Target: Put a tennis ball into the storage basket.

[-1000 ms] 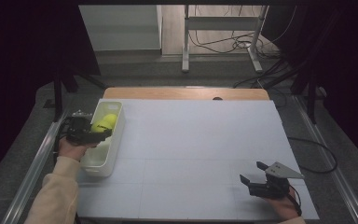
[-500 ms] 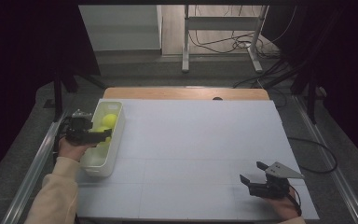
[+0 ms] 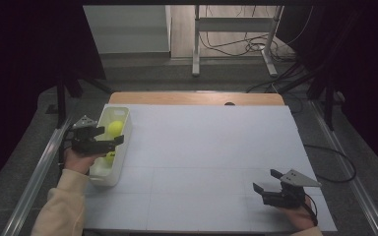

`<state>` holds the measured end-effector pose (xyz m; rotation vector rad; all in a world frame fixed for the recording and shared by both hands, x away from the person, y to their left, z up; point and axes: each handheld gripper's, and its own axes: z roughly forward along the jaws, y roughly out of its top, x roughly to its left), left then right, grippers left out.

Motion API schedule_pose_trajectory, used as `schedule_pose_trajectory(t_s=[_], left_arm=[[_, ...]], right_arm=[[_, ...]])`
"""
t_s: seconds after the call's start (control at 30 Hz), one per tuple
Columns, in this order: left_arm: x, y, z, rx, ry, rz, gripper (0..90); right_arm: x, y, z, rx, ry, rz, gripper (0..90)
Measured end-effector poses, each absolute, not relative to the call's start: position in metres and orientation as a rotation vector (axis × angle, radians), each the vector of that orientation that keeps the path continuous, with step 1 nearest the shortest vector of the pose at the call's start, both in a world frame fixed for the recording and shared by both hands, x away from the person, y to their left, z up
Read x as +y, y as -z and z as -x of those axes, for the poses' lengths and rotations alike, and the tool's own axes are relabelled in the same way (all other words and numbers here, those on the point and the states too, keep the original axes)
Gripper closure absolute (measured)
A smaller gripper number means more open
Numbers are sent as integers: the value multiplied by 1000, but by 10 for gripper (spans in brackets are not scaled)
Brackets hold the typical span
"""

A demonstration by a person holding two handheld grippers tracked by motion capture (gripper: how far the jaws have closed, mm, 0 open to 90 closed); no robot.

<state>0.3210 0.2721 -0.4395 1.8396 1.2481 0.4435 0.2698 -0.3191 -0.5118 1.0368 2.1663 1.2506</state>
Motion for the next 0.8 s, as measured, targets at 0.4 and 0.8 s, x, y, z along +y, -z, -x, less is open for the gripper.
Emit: schedule_pose_trajectory(t_s=[0.4, 0.8], left_arm=[[252, 436, -304, 1132, -428, -1796, 134], [220, 441, -288, 993, -405, -1816, 128]], right_arm=[[-315, 513, -276, 2191, -1253, -1011, 148], [-310, 513, -278, 2202, -1237, -996, 148]])
